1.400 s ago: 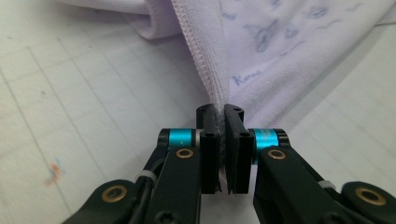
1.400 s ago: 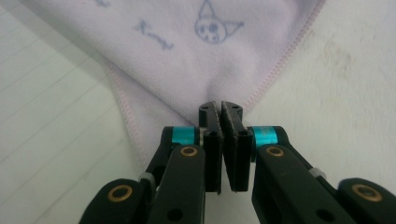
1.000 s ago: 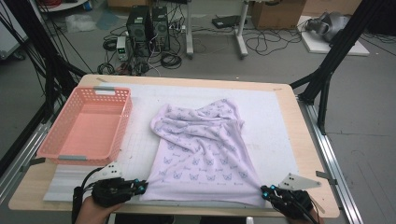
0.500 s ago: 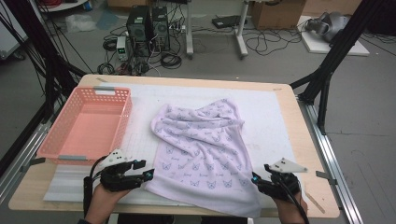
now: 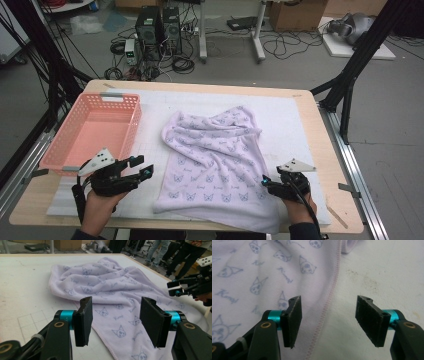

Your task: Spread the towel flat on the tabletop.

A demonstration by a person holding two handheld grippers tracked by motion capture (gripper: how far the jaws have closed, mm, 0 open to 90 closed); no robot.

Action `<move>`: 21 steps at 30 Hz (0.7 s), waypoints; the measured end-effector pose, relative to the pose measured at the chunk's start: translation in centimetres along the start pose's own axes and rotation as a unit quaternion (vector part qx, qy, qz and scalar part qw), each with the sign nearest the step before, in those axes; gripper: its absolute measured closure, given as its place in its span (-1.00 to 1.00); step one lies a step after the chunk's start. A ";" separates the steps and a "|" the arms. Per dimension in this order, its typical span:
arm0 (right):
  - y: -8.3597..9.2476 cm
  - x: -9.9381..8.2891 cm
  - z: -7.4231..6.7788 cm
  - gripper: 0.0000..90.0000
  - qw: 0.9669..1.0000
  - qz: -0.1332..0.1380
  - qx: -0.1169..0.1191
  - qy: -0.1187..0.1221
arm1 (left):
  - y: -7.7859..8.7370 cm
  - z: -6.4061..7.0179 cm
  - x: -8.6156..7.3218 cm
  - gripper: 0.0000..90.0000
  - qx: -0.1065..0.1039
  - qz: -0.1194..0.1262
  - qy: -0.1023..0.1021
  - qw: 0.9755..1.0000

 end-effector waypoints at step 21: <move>-2.1 0.9 -0.4 0.89 0.994 -0.038 0.102 0.024 | -10.2 0.4 -3.1 0.25 0.067 -0.163 -0.075 0.981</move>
Point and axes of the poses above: each handheld gripper's, and its own axes: y roughly backward along the jaws, x roughly out of its top, z roughly to its right, the point moved 2 cm from there along -y, roughly forward along the jaws, and after that the axes turned 7 degrees about -y, right-handed, at the moved point
